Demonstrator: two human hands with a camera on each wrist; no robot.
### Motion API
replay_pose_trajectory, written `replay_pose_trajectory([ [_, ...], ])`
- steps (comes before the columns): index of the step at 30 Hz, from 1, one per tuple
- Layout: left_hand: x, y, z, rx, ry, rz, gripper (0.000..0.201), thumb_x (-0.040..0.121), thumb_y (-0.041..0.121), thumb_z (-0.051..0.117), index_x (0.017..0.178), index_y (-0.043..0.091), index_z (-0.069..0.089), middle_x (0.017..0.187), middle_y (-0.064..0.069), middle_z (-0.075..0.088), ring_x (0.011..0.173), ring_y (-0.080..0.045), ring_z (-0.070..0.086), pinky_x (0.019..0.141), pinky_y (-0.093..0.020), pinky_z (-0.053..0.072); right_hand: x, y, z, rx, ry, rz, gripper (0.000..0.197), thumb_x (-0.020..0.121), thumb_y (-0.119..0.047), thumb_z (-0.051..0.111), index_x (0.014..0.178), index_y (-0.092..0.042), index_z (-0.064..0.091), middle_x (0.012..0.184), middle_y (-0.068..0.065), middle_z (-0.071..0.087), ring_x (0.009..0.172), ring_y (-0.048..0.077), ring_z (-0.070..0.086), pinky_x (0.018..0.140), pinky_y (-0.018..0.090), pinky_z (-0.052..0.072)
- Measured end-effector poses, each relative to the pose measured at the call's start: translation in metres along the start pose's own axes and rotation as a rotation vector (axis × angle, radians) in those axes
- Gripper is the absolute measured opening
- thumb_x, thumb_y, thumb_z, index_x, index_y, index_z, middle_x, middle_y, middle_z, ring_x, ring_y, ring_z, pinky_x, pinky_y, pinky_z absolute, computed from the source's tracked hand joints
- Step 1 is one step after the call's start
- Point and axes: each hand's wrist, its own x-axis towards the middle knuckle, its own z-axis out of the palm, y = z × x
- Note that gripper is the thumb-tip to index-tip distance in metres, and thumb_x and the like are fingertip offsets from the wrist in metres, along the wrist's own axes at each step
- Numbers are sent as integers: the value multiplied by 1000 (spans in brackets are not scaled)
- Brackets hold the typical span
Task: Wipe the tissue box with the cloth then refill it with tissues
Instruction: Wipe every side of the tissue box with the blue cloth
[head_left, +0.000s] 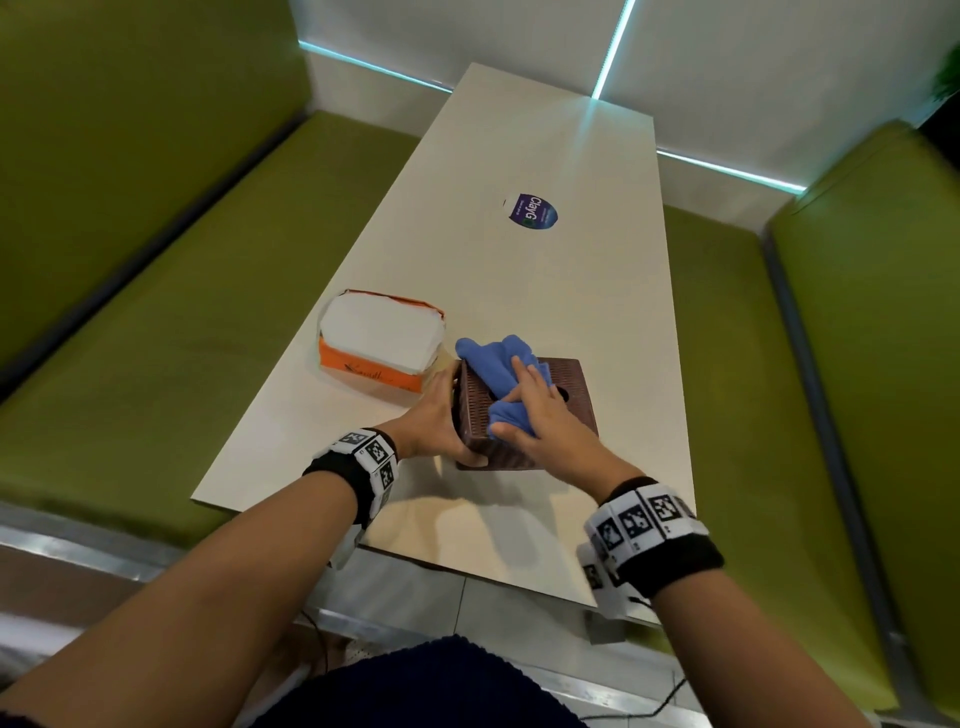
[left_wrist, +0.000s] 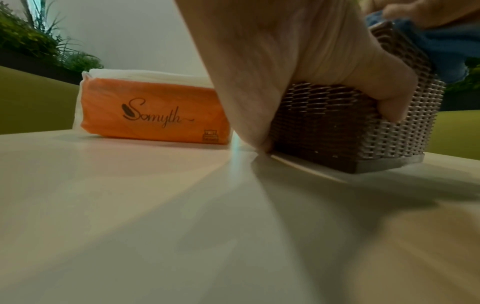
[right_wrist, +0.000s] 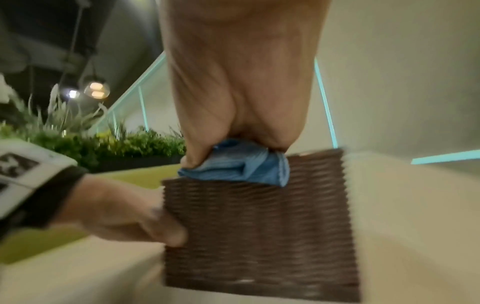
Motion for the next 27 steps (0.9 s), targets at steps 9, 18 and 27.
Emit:
replay_pose_trajectory([
  [9, 0, 3, -1, -10, -7, -2, 136, 36, 46, 86, 145, 19, 10, 140, -2, 28, 134, -22, 36, 109, -44, 42, 10, -4, 2, -123, -64, -50, 28, 97, -33, 52, 115, -12, 49, 164, 2, 0, 150, 19, -9, 120, 45, -1],
  [18, -1, 1, -1, -12, -12, -3, 140, 36, 46, 85, 148, 20, 4, 143, -2, 24, 136, -21, 32, 112, -37, 37, 6, -6, 5, -160, -60, -14, 31, 98, -35, 49, 119, -12, 48, 164, -3, -4, 150, 20, -11, 119, 48, -2],
  [27, -3, 2, -2, -49, -21, -9, 140, 34, 45, 89, 147, 31, 7, 139, 2, 24, 138, -23, 31, 115, -47, 34, -12, 38, -24, -131, -27, 88, 50, 97, -42, 47, 137, -15, 37, 163, -3, 12, 150, 17, -12, 119, 54, -6],
])
